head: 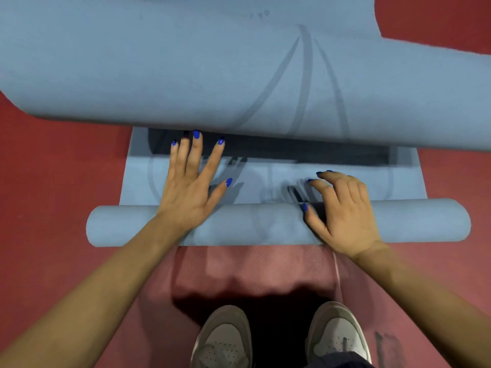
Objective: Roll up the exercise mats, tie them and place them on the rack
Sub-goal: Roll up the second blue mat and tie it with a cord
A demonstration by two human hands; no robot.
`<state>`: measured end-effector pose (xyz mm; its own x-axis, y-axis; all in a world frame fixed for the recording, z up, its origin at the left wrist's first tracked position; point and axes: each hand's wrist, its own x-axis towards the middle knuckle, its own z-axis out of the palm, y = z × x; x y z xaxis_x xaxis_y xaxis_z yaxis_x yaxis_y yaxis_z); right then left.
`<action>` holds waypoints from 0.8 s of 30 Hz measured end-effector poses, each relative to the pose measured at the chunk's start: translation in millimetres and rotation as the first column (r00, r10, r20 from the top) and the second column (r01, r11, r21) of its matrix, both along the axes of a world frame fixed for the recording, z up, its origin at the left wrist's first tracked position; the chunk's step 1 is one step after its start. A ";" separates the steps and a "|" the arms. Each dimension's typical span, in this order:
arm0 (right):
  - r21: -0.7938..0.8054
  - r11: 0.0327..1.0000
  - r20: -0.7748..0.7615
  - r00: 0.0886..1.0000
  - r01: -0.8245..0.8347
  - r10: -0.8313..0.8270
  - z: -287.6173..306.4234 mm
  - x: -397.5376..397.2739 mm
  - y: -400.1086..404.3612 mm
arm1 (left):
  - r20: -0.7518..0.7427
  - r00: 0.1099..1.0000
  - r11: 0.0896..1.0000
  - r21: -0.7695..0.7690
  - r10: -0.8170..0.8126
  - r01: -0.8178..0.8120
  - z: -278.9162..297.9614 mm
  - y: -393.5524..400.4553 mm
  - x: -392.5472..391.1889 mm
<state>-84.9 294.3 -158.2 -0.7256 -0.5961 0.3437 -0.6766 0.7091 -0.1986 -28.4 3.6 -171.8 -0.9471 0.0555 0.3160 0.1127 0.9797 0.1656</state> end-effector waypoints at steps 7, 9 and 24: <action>-0.005 0.999 -0.021 0.999 -0.036 0.036 -2.6 3.7 1.8 | 0.060 0.997 0.997 0.053 0.045 -0.048 0.0 3.7 7.2; -0.003 0.999 -0.051 0.997 -0.054 0.054 -4.5 8.4 4.1 | 0.039 0.998 0.997 0.055 0.042 -0.044 4.9 9.7 15.2; -0.037 0.998 -0.139 0.989 -0.055 0.049 -3.8 -33.3 -9.8 | 0.138 0.984 0.993 -0.022 0.115 -0.113 16.5 43.1 54.4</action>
<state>-118.2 284.5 -162.0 -0.6380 -0.6154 0.4627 -0.7352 0.6655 -0.1286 25.9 46.6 -155.3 -0.9822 -0.0520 0.1806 -0.0233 0.9872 0.1577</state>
